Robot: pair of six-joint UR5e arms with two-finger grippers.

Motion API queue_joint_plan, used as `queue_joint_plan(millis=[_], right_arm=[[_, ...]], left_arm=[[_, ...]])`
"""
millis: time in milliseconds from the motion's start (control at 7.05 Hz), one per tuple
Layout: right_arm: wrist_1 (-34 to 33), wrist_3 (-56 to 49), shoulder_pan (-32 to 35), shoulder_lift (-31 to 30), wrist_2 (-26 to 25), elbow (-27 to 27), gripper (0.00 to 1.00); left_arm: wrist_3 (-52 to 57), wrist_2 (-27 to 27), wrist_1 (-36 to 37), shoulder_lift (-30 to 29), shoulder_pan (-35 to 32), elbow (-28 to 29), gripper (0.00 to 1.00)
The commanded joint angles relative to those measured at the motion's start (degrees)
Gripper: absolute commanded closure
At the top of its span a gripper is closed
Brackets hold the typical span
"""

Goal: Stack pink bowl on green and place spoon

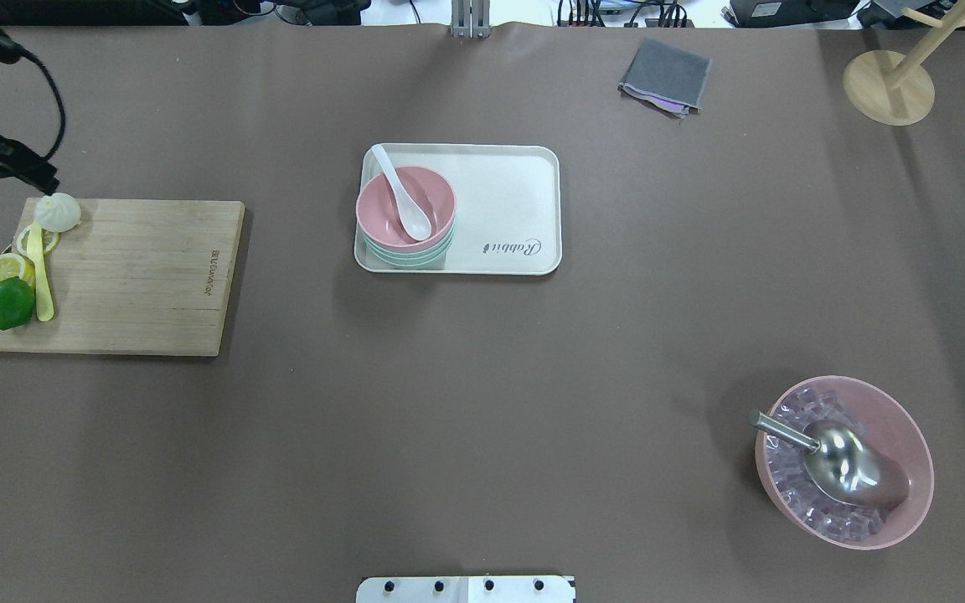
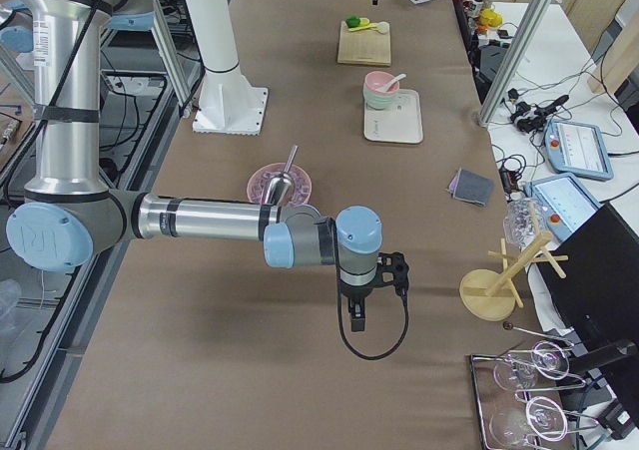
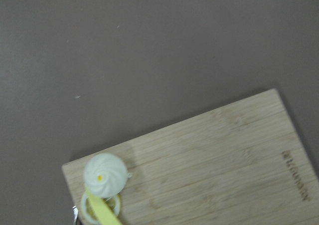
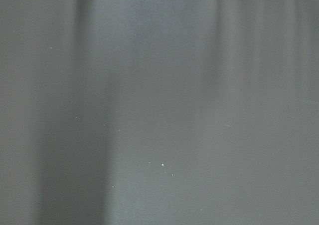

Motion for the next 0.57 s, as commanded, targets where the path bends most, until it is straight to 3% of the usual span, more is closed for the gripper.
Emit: queue_joint_plan(millis=[0,426], right_arm=[[-0.09,-0.05,-0.05,-0.12,0.15,0.01,0.0],[-0.09,-0.05,-0.05,0.23,0.24,0.01,0.0]], left_arm=[[3.83,-4.27,-2.61,10.22,-7.06,0.09,0.01],[7.05,-5.59,-4.13,12.57,-11.97,2.29,0.01]])
